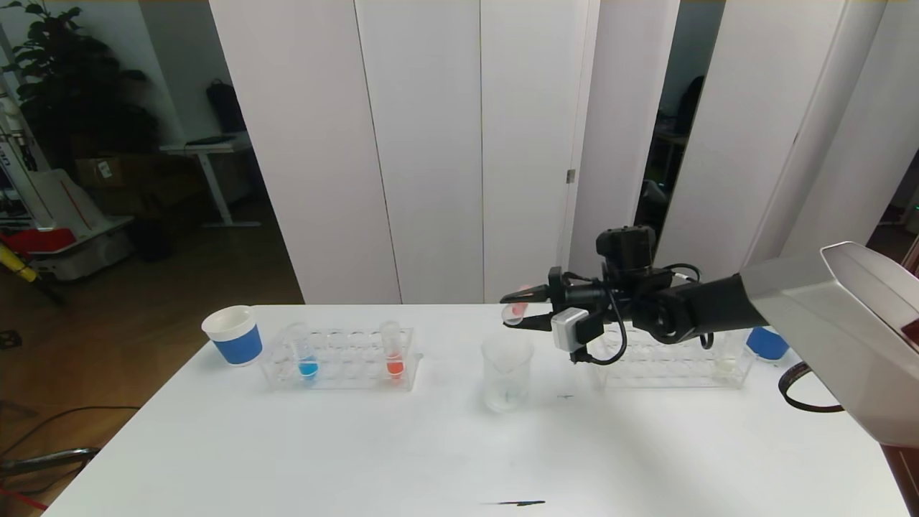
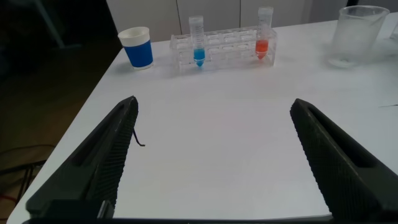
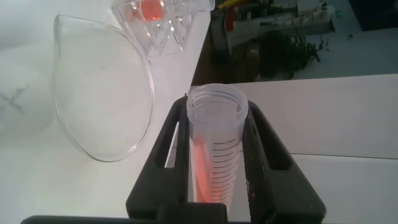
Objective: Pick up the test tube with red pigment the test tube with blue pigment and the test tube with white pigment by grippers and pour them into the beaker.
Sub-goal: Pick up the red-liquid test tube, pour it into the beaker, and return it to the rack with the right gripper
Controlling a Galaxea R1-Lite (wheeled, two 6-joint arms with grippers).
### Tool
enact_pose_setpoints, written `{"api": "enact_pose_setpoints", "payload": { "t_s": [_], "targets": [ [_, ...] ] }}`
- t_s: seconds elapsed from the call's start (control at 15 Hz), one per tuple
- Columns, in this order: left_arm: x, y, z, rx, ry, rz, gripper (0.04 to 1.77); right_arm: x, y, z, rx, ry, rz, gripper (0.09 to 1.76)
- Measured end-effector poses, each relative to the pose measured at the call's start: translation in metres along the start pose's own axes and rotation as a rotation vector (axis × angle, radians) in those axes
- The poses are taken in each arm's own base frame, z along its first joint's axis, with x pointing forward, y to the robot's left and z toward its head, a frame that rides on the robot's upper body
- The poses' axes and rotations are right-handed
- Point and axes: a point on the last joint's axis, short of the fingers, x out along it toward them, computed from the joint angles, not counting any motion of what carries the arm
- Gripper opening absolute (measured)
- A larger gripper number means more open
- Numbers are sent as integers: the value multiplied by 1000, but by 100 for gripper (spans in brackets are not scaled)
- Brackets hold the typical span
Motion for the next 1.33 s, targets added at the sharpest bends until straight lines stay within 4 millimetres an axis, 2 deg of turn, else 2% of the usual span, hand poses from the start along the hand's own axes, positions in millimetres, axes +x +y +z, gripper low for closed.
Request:
{"api": "enact_pose_setpoints", "payload": {
  "t_s": [1.33],
  "targets": [
    [0, 0, 0, 0, 0, 0, 175, 7, -14, 12, -136, 27, 75, 58]
  ]
}}
